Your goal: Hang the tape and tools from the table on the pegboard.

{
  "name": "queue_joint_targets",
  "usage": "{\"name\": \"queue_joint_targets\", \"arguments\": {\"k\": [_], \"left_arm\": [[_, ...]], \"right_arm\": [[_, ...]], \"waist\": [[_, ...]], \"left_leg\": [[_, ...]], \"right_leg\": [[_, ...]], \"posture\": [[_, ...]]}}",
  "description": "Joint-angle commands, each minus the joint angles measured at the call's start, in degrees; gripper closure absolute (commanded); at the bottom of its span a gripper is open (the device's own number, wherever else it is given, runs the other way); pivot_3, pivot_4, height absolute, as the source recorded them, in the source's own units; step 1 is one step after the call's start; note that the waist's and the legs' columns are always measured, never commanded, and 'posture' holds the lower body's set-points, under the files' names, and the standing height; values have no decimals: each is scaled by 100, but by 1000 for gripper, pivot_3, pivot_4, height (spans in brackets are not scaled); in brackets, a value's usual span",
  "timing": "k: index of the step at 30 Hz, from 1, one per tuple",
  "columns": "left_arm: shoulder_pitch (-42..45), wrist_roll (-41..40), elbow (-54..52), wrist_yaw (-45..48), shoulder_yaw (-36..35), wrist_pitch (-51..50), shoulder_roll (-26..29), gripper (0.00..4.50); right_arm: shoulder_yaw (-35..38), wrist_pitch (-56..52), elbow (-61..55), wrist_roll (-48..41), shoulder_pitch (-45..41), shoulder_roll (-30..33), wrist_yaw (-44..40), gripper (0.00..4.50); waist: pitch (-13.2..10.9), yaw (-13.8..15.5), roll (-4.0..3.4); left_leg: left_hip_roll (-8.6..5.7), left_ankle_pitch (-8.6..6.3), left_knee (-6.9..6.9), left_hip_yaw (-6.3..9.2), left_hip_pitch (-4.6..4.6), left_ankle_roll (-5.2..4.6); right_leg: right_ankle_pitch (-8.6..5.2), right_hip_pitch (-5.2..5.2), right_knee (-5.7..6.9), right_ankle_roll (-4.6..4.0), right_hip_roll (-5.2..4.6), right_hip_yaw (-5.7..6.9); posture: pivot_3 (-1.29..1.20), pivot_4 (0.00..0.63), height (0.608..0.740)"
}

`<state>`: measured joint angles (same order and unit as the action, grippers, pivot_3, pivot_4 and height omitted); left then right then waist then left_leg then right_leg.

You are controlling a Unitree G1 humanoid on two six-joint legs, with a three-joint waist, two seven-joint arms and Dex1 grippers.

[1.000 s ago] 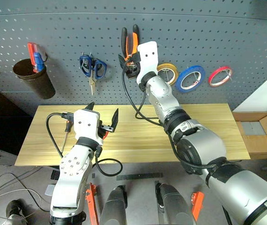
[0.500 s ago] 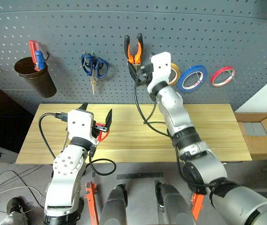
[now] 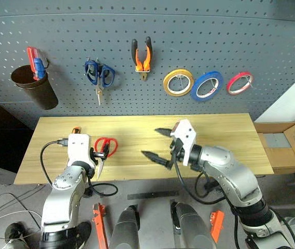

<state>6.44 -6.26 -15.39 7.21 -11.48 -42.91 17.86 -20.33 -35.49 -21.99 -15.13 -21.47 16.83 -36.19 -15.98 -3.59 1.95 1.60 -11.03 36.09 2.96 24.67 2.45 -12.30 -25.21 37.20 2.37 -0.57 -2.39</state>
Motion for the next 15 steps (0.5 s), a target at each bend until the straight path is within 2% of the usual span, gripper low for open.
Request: {"name": "queue_joint_targets", "arguments": {"k": [1, 11, 15], "left_arm": [[423, 134, 460, -61, 299, -657, 56, 167], [950, 308, 1346, -299, 296, -1464, 138, 167], [1022, 186, 1522, -55, 403, -1678, 215, 167]], "right_arm": [[-263, 209, 232, 291, -79, 18, 8, 33], [-243, 316, 359, 341, -79, -71, -17, 33], [-256, 320, 351, 392, -55, -42, 1, 33]], "waist": [[1, 8, 3], [6, 20, 10], [5, 21, 11]], "left_leg": [[1, 2, 0, 0, 0, 3], [6, 16, -7, -3, 10, 30], [5, 17, -4, -3, 9, 31]], "right_leg": [[0, 0, 0, -9, 3, 0], [20, -6, -12, 20, 6, -5], [21, -5, -10, 21, 6, -6]], "posture": [[-49, 234, 740], [-65, 235, 740], [-68, 237, 740]]}}
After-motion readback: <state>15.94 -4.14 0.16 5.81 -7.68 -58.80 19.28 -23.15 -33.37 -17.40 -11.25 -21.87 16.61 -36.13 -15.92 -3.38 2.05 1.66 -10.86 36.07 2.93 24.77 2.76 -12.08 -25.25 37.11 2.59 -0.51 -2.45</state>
